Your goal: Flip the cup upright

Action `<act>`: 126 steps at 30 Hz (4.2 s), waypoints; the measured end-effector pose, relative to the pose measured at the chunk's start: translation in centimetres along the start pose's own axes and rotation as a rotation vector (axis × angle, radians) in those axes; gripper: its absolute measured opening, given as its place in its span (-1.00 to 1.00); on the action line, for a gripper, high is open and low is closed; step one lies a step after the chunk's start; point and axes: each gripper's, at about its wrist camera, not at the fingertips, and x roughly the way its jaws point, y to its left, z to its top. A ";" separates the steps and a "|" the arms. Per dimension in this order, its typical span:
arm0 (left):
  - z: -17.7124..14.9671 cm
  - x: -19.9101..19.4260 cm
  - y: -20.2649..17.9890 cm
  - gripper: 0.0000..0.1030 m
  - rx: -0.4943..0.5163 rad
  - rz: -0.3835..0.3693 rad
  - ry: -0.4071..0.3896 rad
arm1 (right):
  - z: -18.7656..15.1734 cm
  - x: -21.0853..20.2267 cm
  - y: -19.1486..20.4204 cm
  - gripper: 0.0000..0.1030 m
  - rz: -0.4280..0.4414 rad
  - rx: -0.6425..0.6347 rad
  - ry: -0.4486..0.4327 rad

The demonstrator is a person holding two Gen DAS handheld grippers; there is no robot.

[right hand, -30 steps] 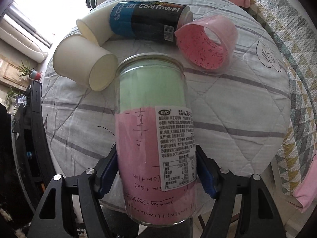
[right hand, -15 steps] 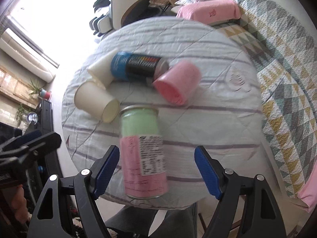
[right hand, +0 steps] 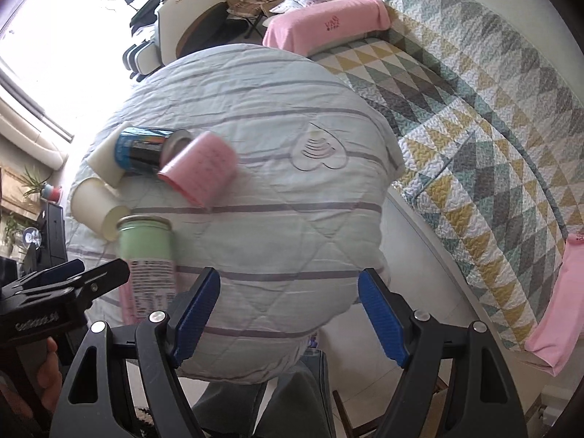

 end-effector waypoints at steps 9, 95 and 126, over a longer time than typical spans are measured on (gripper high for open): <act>1.3 4.1 0.4 0.99 -0.104 0.062 0.055 | -0.3 3.5 -2.0 0.54 -0.001 -0.023 0.113; 0.8 -10.6 -2.3 0.78 0.057 0.122 -0.239 | 0.1 -4.2 0.5 0.54 0.050 0.008 -0.089; -3.7 -18.7 0.7 0.78 0.091 0.057 -0.455 | -1.6 -13.1 4.7 0.54 0.025 -0.072 -0.388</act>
